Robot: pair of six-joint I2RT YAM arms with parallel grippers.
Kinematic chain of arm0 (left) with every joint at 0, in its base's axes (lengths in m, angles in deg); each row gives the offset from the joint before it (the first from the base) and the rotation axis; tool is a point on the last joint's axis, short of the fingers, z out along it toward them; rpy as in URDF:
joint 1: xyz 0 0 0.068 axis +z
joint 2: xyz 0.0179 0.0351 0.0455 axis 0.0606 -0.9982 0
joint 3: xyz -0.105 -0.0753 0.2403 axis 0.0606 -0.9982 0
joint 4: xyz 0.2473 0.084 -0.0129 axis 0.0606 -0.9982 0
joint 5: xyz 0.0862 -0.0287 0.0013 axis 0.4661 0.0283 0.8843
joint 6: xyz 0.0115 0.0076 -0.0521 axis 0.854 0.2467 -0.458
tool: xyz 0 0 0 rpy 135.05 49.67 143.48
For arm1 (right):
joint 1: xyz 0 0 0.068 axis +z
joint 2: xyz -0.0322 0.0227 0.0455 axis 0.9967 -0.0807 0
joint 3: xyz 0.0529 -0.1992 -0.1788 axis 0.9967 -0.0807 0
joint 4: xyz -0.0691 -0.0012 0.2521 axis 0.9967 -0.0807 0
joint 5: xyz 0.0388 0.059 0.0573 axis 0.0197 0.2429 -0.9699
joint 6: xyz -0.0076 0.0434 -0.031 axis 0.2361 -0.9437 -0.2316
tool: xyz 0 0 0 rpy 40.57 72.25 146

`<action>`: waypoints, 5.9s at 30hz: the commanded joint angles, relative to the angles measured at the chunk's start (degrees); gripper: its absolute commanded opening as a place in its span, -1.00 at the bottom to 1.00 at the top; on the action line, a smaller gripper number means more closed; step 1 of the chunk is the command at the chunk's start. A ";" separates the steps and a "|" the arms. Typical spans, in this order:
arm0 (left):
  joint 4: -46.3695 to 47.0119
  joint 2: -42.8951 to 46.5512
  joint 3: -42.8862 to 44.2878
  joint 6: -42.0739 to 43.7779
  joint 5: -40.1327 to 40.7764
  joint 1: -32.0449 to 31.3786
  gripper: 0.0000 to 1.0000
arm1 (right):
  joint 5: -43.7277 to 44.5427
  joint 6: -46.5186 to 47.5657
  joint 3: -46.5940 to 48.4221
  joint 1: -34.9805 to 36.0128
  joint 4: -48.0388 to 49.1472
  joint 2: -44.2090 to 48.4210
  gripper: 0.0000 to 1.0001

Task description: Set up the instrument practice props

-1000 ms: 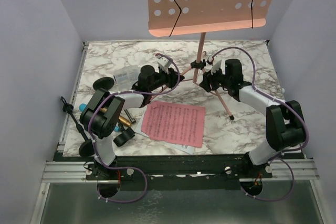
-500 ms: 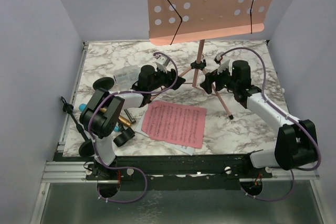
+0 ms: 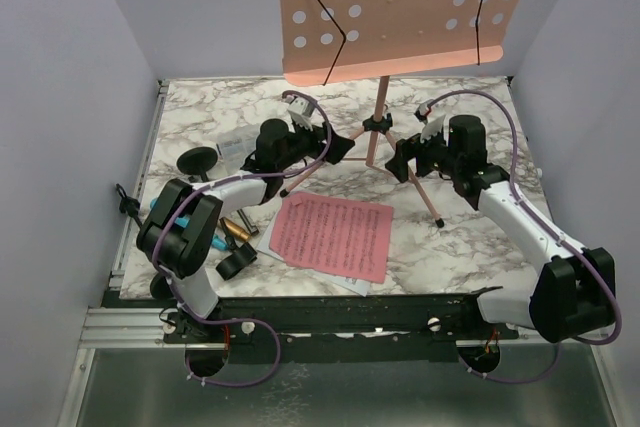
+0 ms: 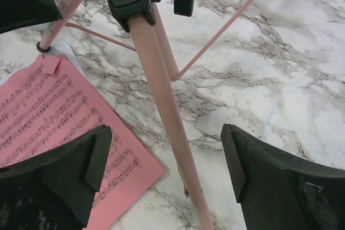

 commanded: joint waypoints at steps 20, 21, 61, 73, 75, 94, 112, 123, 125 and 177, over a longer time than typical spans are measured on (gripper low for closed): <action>-34.40 40.10 -21.63 -28.99 2.96 2.94 0.85 | 2.45 -38.74 -2.95 20.43 -17.12 5.18 0.80; -33.05 40.93 -23.28 -30.46 2.74 2.75 0.84 | 1.43 -41.42 -4.93 20.43 -15.66 6.35 0.87; -22.36 29.50 -37.03 -43.20 24.53 -16.12 0.78 | 10.75 -63.46 -36.22 20.30 -3.11 19.69 0.26; -22.36 31.34 -37.65 -43.05 24.61 -16.18 0.78 | 11.19 -64.25 -36.87 20.32 2.16 16.14 0.24; -22.36 30.86 -37.53 -43.34 24.45 -16.18 0.78 | 11.75 -65.71 -37.74 20.34 4.94 14.55 0.08; -27.47 37.55 -31.11 -37.46 20.29 -16.35 0.79 | 14.86 -50.76 -28.02 20.30 -10.92 22.78 -1.00; -64.89 46.68 9.49 8.20 -3.53 -15.57 0.91 | -43.44 -16.36 6.77 20.41 -20.05 13.99 -1.00; -64.51 46.09 9.83 9.69 -10.74 -15.61 0.92 | -52.67 -2.52 15.09 20.39 -38.18 14.16 -1.00; -61.07 46.09 6.73 7.11 -10.24 -15.56 0.93 | -53.52 -3.54 14.19 20.39 -36.52 15.02 -0.99; -0.74 24.07 -6.88 -17.71 -58.23 -13.01 0.18 | -56.15 -4.26 9.92 21.14 -34.09 18.95 -0.99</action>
